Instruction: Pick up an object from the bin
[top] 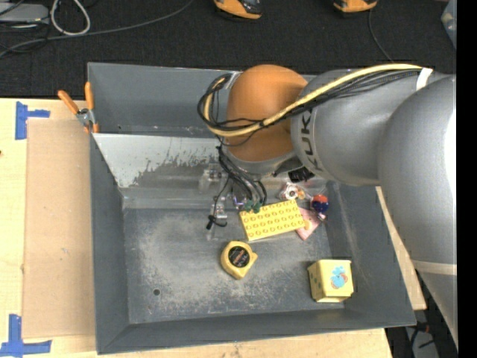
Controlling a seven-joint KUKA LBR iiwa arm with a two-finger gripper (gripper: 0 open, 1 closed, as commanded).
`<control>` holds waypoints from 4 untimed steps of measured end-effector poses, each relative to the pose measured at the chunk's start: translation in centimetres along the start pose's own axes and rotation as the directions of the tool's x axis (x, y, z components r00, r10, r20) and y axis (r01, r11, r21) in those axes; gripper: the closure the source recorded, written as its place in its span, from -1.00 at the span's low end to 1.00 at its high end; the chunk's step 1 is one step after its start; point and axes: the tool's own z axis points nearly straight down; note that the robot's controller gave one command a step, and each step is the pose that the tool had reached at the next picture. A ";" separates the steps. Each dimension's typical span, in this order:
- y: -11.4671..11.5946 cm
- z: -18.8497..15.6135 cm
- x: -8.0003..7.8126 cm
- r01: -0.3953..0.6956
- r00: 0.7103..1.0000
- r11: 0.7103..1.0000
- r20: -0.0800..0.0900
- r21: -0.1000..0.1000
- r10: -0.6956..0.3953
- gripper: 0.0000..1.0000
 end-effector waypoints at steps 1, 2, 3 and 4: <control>-0.1 -0.5 -0.2 -0.003 1.000 1.000 0.008 -0.001 0.003 -1.00; -8.8 7.4 1.3 -0.019 1.000 1.000 0.004 -0.004 0.019 -1.00; -11.3 1.0 2.7 0.058 0.998 0.998 0.018 -0.006 -0.057 -1.00; -14.3 2.8 2.1 0.255 0.967 0.967 0.014 -0.003 -0.255 -1.00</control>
Offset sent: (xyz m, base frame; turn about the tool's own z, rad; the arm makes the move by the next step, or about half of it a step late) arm -0.0133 -0.0865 -0.0736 0.0127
